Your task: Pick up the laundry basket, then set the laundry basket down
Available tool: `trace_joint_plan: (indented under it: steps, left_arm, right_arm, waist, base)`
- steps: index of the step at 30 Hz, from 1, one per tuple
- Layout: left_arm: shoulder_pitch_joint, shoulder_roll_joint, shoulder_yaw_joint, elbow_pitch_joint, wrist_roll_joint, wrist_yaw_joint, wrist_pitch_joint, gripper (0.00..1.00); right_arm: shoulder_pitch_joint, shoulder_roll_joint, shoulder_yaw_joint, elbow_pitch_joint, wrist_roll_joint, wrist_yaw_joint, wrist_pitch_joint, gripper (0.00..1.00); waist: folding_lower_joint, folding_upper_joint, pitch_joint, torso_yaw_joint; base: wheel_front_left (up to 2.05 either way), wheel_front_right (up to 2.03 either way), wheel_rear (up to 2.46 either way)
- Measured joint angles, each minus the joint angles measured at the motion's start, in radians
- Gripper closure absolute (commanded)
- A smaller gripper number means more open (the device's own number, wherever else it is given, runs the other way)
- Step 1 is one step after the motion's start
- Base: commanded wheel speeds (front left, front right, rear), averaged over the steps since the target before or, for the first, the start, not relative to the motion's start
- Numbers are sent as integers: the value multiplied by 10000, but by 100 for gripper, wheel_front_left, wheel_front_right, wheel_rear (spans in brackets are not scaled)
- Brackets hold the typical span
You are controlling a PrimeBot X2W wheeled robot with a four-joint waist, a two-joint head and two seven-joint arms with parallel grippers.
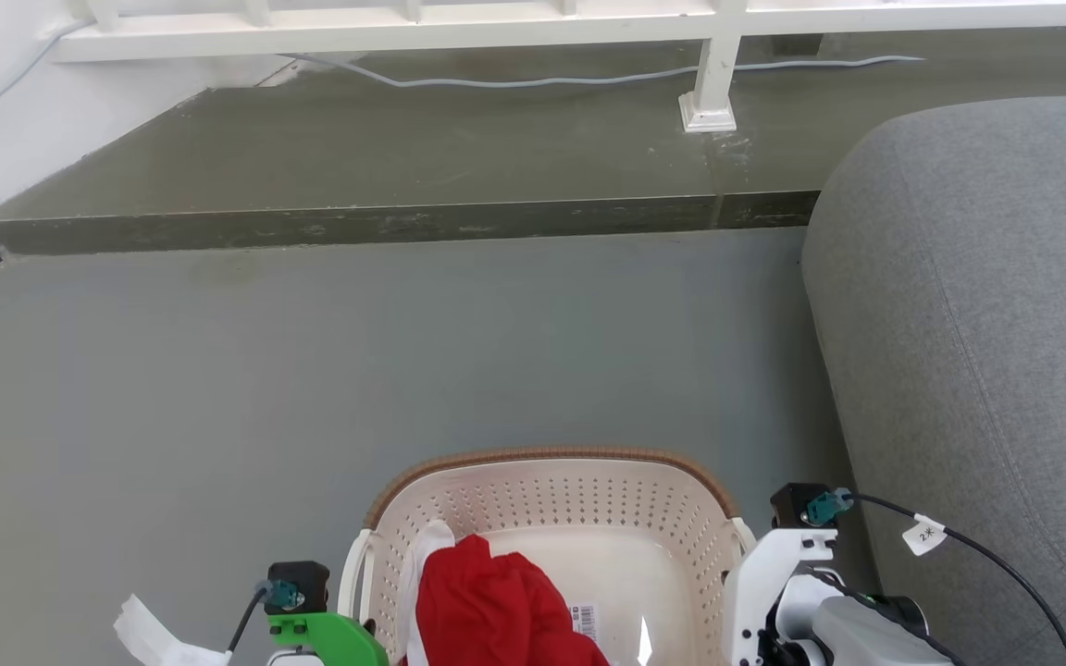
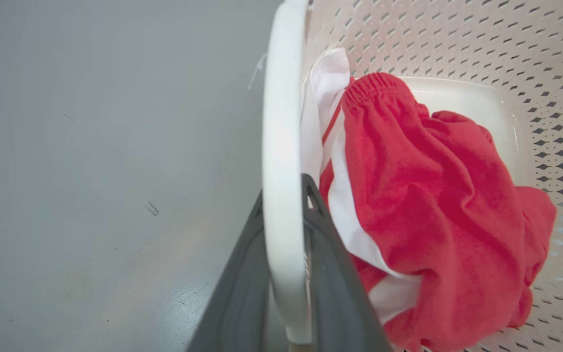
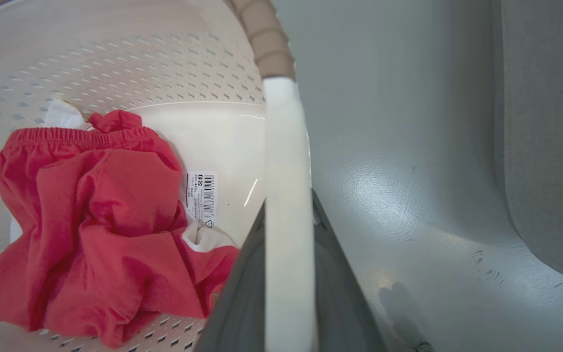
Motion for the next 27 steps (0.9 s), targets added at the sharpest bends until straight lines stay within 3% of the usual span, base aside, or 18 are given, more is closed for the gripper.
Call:
trace_joint_plan:
  steps: [15, 27]
  left_arm:
    - [-1, 13, -111, -36, -127, 132, 0, 100]
    - [-599, 81, -4, -332, -433, 359, -134, 100]
  right_arm:
    - [-13, -25, 311, -75, 374, -188, -4, 100]
    - [-866, -82, 380, -251, 491, -347, -79, 100]
  waist:
    - [0, 0, 224, 8]
    - [0, 0, 1130, -49]
  base:
    - [0, 0, 0]
    - [0, 0, 0]
